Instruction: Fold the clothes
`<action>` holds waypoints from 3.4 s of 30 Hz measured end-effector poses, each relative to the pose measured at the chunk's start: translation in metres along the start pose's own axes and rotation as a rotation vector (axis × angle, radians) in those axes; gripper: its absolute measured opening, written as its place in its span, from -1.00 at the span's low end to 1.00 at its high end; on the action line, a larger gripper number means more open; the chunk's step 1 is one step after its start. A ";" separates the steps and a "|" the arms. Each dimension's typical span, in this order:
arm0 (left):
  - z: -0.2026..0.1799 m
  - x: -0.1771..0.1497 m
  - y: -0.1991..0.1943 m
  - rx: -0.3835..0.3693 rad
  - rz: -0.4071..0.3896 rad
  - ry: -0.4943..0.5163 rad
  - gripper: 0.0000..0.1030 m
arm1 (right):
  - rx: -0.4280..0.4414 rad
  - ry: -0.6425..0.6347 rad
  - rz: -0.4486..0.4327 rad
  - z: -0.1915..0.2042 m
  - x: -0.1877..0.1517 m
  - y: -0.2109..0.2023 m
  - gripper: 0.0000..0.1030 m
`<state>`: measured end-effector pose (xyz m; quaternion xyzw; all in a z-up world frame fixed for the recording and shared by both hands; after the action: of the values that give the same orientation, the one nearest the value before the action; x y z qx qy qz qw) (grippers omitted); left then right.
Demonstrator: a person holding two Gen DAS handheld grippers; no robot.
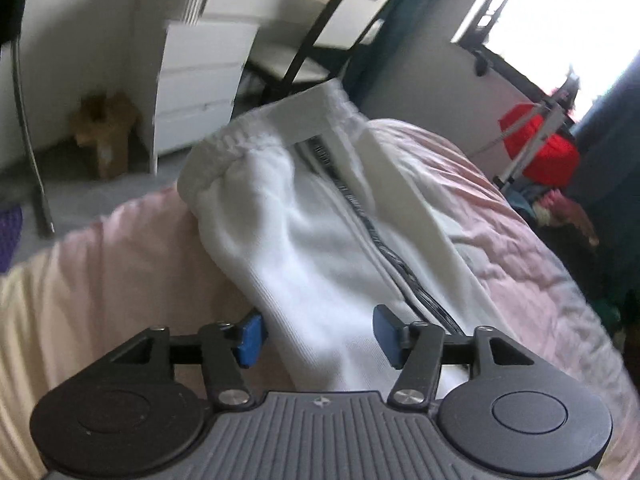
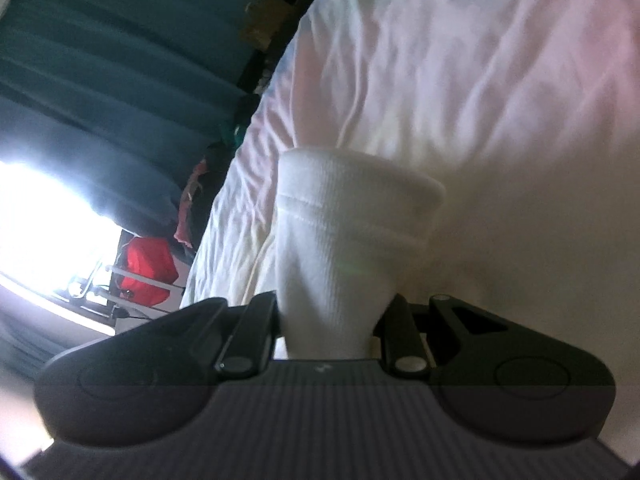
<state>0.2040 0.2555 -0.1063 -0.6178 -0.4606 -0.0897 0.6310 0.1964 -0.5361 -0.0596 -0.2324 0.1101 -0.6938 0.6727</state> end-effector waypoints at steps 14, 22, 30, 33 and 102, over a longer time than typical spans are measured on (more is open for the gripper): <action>-0.158 -0.074 -0.006 -0.224 -0.125 0.509 0.31 | -0.035 -0.321 -0.161 0.054 -0.022 -0.018 -0.64; -0.187 -0.100 0.015 -0.199 -0.115 0.699 0.36 | -0.048 -0.691 -0.349 0.126 -0.063 -0.044 -0.64; -0.193 -0.074 -0.005 -0.243 -0.199 0.664 0.36 | 0.181 -0.963 -0.463 0.211 -0.163 -0.079 -0.64; -0.190 -0.058 -0.010 -0.254 -0.224 0.618 0.37 | 0.236 -1.113 -0.466 0.233 -0.213 -0.080 -0.64; -0.206 -0.098 0.004 -0.477 -0.138 0.657 0.54 | 0.035 -0.917 0.214 0.109 -0.281 0.008 0.71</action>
<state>0.2486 0.0344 -0.1387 -0.6530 -0.2410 -0.4285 0.5761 0.2511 -0.2425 -0.0173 -0.4910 -0.1869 -0.4481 0.7233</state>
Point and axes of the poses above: each gripper's, at about its wrist camera, not at the fingertips, and y roughly the way its jaws point, z to its left, x to its top, the point moved 9 cm from there along y, roughly the way its jaws point, and after that the axes turned 11 degrees about y, right-handed, at the moved point
